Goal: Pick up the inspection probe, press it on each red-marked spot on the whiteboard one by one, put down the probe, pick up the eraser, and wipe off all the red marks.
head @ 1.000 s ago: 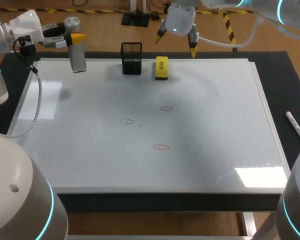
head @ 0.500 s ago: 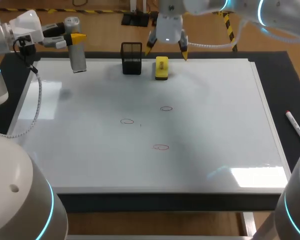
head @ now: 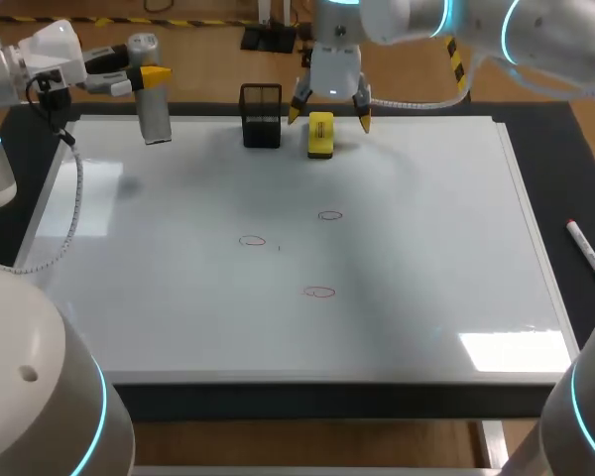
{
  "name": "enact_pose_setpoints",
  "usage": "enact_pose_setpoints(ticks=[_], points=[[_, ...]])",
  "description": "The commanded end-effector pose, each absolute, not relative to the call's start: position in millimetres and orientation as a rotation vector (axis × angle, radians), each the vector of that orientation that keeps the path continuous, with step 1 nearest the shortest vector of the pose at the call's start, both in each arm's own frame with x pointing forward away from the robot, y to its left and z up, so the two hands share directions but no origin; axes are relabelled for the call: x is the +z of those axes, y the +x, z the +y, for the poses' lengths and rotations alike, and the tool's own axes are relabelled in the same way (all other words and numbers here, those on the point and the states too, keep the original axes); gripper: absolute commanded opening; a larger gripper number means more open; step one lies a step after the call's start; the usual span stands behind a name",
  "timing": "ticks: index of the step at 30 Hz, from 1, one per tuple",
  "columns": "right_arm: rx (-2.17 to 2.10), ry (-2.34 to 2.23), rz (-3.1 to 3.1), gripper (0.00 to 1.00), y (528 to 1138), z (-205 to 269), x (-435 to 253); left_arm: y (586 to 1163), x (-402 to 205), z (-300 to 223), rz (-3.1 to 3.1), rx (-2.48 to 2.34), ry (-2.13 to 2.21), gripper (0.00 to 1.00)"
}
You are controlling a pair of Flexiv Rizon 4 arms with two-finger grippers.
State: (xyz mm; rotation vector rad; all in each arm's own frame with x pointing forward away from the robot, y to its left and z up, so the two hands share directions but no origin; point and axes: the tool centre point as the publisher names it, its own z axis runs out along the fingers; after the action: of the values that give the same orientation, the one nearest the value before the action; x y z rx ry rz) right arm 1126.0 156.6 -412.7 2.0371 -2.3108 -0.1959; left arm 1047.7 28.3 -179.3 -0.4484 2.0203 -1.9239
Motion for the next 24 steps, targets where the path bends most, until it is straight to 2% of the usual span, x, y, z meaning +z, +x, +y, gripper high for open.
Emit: enact_pose_setpoints(ticks=[1, 12, 13, 14, 16, 24], points=[[-0.186, 2.029, -2.296, 1.0, 1126.6, 157.4, -416.6, 1047.1, -178.3, 28.1, 2.019, -1.922, -0.449, 0.0], [-0.17, 2.028, -2.277, 1.0, 1123.9, 160.6, -420.7, 1047.1, -178.3, 28.1, 2.019, -1.922, -0.449, 0.0], [-0.17, 2.028, -2.277, 0.96, 1123.7, 160.8, -421.1, 1047.1, -178.3, 28.1, 2.019, -1.922, -0.449, 0.0], [-0.168, 2.029, -2.273, 0.55, 1123.3, 161.8, -421.7, 1047.1, -178.3, 28.1, 2.019, -1.922, -0.449, 0.0], [-0.16, 2.022, -2.273, 0.0, 1123.1, 162.4, -422.0, 1047.1, -178.3, 28.1, 2.019, -1.922, -0.449, 0.0], [-0.121, 2.008, -2.306, 0.0, 1116.8, 158.9, -413.2, 1047.1, -178.3, 28.1, 2.019, -1.922, -0.449, 0.0]])
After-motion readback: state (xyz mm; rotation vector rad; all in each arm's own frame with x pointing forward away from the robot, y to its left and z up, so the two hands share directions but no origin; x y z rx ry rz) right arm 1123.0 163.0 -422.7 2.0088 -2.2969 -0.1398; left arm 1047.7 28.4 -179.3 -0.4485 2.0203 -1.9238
